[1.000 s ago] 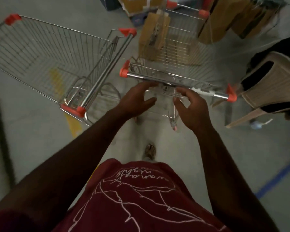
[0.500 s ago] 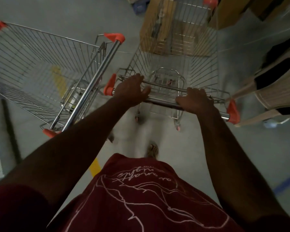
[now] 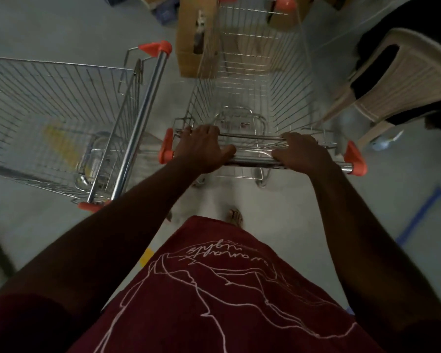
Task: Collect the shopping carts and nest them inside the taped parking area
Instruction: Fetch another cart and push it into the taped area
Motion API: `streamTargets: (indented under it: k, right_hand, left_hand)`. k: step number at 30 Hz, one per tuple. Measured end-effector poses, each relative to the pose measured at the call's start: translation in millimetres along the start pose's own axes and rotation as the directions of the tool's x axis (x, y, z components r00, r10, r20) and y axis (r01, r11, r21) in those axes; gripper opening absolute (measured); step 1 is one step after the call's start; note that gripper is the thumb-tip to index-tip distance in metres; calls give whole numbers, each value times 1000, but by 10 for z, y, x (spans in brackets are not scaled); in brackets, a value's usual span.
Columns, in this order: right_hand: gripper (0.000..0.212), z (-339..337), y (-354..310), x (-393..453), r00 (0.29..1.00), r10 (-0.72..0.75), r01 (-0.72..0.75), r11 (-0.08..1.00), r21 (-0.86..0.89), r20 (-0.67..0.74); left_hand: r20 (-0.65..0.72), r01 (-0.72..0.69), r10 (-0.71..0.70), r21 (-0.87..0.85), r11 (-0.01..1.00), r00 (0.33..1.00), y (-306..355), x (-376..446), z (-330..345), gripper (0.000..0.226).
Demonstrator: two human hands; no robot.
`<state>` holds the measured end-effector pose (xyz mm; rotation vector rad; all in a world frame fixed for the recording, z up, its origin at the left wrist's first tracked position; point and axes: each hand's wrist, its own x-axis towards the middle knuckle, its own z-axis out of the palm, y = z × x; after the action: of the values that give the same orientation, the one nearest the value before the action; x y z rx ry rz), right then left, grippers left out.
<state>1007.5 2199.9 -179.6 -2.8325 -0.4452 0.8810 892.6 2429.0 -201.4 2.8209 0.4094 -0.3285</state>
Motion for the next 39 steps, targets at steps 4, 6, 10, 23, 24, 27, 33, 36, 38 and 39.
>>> streamTargets:
  k: [4, 6, 10, 23, 24, 27, 33, 36, 38, 39]
  right_hand:
    - [81, 281, -122, -478, 997, 60, -57, 996, 62, -45]
    - [76, 478, -182, -756, 994, 84, -77, 993, 93, -68]
    - [74, 870, -205, -1315, 987, 135, -125, 985, 121, -84]
    - [67, 1759, 215, -2932, 937, 341, -315, 917, 245, -74]
    - [67, 1825, 271, -3042, 932, 354, -326, 912, 250, -76]
    - [67, 2033, 452, -3386, 914, 397, -358, 888, 289, -87]
    - [60, 2504, 796, -4205, 853, 497, -417, 831, 367, -156]
    - [51, 2805, 873, -4628, 757, 529, -382, 835, 396, -385]
    - [49, 2944, 946, -4911, 720, 505, -357, 857, 371, -475]
    - [50, 2991, 1007, -5043, 722, 495, -355, 864, 356, -482]
  left_hand:
    - [-5, -46, 46, 15, 999, 999, -149, -319, 33, 82]
    - [6, -79, 79, 30, 996, 997, -226, -539, 75, 81]
    - [-6, -158, 159, 51, 986, 987, -270, -1022, 152, 75]
    - [51, -335, 331, 93, 938, 942, 175, -2306, 501, 64]
    - [52, -360, 357, 101, 927, 933, 228, -2388, 539, 63]
    - [65, -422, 417, 130, 897, 907, 412, -2618, 651, 63]
    - [126, -534, 522, 104, 839, 844, 880, -3171, 865, 58]
    - [169, -557, 539, 84, 826, 825, 1106, -3436, 929, 58]
    - [214, -582, 553, 110, 806, 805, 1280, -3618, 973, 61]
    - [230, -597, 563, 122, 793, 794, 1377, -3720, 1004, 62]
